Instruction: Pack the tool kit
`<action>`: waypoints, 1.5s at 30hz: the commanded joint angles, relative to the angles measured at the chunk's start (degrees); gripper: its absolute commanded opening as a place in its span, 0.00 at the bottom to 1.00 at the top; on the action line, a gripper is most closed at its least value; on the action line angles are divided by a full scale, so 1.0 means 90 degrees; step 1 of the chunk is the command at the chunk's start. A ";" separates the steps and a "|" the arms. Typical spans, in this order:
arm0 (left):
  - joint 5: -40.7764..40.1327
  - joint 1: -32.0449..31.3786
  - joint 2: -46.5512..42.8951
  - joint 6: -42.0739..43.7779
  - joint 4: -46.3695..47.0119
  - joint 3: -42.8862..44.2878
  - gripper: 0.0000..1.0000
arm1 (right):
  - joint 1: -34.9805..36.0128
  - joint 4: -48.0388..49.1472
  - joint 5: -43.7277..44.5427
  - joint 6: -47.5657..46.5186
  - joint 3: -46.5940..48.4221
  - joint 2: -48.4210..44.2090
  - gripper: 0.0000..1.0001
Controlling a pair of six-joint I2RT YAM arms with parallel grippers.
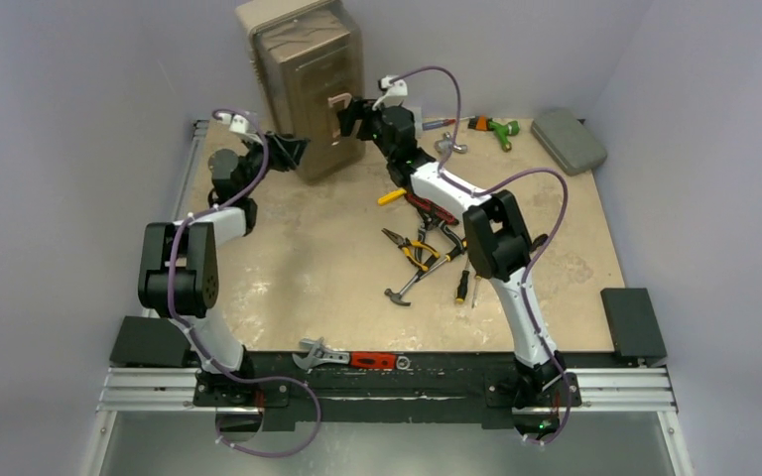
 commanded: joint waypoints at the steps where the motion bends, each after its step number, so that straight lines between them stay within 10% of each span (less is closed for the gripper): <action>1: 0.0558 -0.0727 -0.0806 0.0273 0.0355 -0.0591 0.54 | -0.0244 0.0897 -0.0689 0.0733 -0.0503 -0.0636 0.81; 15: -0.0458 0.0528 -0.2388 -0.0171 -0.2320 -0.0391 0.70 | -0.0729 0.0846 -0.1277 0.1027 -0.0905 -0.0979 0.92; 45: 0.0252 0.0919 0.4339 -0.3140 -0.3793 0.7920 0.78 | -0.0904 0.0650 -0.2066 0.1430 -0.0656 -0.0452 0.88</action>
